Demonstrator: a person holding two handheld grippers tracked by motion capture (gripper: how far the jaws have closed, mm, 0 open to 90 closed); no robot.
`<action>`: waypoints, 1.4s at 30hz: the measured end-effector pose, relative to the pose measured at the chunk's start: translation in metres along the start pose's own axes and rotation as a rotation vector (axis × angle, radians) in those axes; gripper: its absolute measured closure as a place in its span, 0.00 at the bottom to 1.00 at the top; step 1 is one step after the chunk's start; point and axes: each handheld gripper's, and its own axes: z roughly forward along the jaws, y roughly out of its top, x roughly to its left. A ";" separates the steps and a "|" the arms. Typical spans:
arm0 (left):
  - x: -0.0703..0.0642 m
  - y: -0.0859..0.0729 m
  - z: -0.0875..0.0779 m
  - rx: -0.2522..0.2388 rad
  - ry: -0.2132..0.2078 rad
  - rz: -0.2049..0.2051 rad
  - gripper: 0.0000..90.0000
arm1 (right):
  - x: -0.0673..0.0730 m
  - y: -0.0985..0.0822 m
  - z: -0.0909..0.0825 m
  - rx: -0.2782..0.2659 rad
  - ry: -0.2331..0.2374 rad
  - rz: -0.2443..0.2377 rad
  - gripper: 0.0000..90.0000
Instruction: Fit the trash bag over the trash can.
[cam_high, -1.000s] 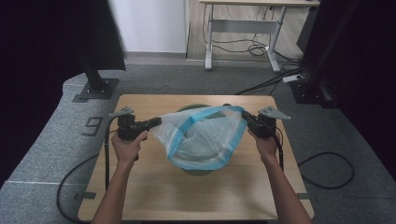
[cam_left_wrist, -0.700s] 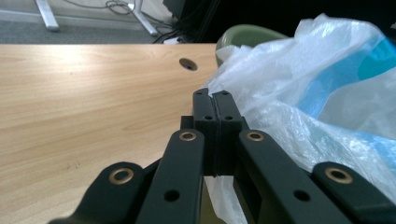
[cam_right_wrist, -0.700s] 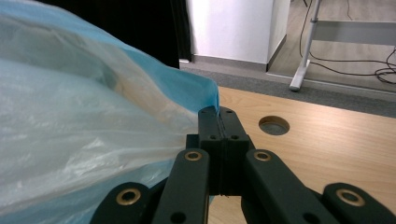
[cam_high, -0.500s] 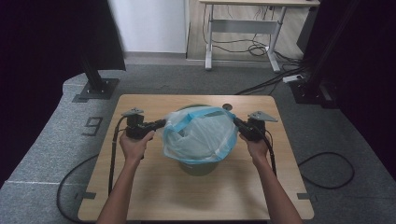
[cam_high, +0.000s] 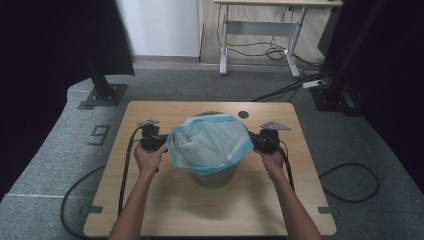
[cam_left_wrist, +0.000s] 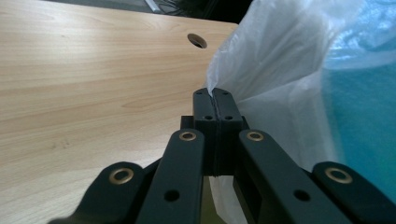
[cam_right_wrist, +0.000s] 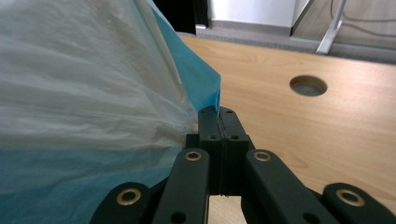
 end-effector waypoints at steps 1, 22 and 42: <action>0.000 0.000 0.002 0.004 0.000 -0.001 1.00 | 0.000 -0.001 0.001 0.007 0.004 0.004 0.99; 0.010 -0.018 0.015 0.109 -0.025 -0.045 1.00 | -0.002 -0.010 0.008 0.126 -0.022 0.011 0.99; 0.009 -0.027 0.011 0.101 -0.024 -0.033 1.00 | -0.020 -0.012 -0.054 -0.128 -0.117 0.093 0.59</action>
